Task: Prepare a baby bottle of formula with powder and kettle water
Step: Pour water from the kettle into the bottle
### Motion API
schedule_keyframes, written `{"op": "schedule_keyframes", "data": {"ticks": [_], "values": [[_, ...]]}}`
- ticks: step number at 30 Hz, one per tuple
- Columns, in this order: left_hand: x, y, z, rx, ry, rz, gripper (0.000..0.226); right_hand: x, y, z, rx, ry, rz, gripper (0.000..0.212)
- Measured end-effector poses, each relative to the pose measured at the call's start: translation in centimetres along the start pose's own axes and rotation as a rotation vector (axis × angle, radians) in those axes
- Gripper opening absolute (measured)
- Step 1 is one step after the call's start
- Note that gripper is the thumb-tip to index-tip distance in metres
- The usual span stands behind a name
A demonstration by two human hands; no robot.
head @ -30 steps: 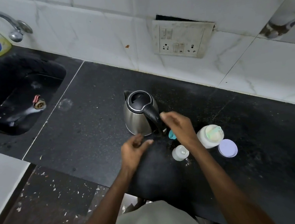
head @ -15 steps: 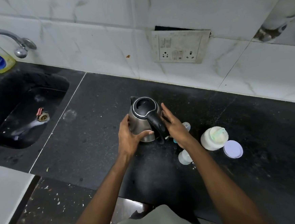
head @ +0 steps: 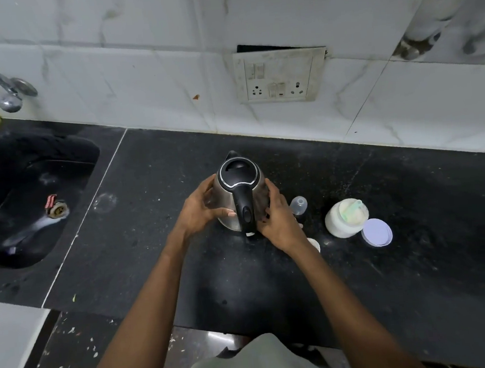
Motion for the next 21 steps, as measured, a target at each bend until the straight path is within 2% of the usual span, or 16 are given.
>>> {"op": "schedule_keyframes", "data": {"ticks": [4, 9, 14, 21], "values": [[-0.3, -0.2, -0.6, 0.064, 0.008, -0.014, 0.104, 1.2, -0.3, 0.8, -0.082, -0.01, 0.072, 0.112], [-0.8, -0.5, -1.3, 0.131, 0.027, -0.056, 0.101, 2.5, 0.5, 1.8, -0.206, 0.017, 0.149, 0.099], [-1.4, -0.5, -1.8, 0.188, 0.04, -0.066, 0.097, 3.0, 1.2, 1.9, -0.237, 0.051, 0.18, 0.099], [-0.8, -0.3, -2.1, 0.247, 0.006, -0.044, 0.103, 3.2, 1.7, 2.1, -0.26, 0.1, 0.165, 0.098]]}}
Point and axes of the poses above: each hand's wrist, its own z-axis away from the middle knuckle, its own y-axis out of the palm, x = y × z, the point moved 9 cm from there along -z, towards the middle knuckle, and after that the axes turned 3 degrees about -y, right-handed, at the moved point
